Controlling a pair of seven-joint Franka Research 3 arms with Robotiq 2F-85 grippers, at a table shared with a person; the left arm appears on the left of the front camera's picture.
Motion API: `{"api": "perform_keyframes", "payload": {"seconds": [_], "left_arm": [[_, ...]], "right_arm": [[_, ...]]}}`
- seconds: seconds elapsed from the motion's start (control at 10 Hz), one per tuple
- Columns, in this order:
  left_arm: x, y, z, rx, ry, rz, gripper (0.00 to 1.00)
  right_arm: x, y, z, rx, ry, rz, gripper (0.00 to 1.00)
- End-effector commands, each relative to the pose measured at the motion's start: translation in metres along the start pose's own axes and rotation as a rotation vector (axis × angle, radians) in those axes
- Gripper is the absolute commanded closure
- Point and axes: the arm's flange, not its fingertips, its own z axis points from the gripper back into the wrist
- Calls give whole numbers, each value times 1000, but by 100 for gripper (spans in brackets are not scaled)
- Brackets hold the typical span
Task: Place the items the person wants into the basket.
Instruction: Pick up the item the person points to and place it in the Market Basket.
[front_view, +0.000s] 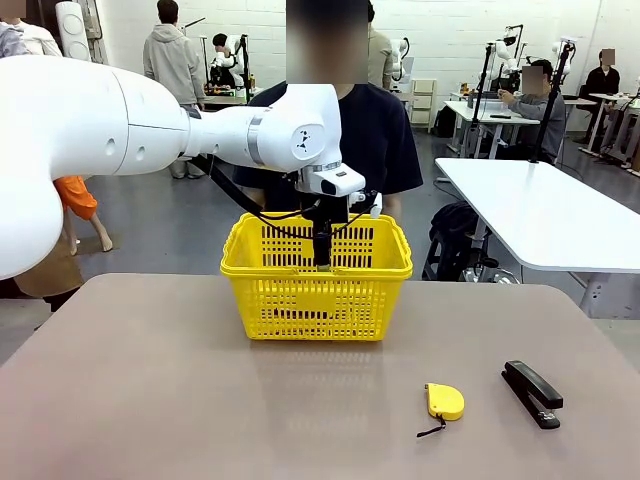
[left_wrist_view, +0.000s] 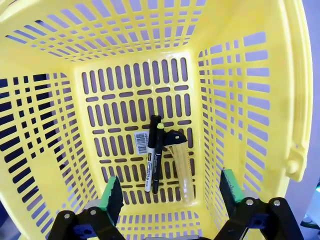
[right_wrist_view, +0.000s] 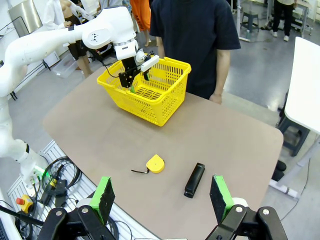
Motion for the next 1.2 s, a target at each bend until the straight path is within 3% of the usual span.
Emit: {"api": "perform_keyframes", "payload": {"seconds": [0.0, 0.3, 0.6, 0.8, 1.1], "left_arm": [[5, 2, 4, -15, -8, -8, 0], [0, 1, 27, -2, -14, 38, 0], [-32, -45, 112, 57, -22, 180, 0], [-76, -95, 158, 97, -60, 250, 0], [-146, -151, 171, 156, -85, 334, 0]], "right_arm": [[0, 0, -2, -5, 16, -9, 0], [0, 0, -2, -5, 16, -9, 0], [0, 0, -2, -5, 16, -9, 0], [0, 0, -2, -5, 16, -9, 0], [0, 0, -2, -5, 16, -9, 0]]}}
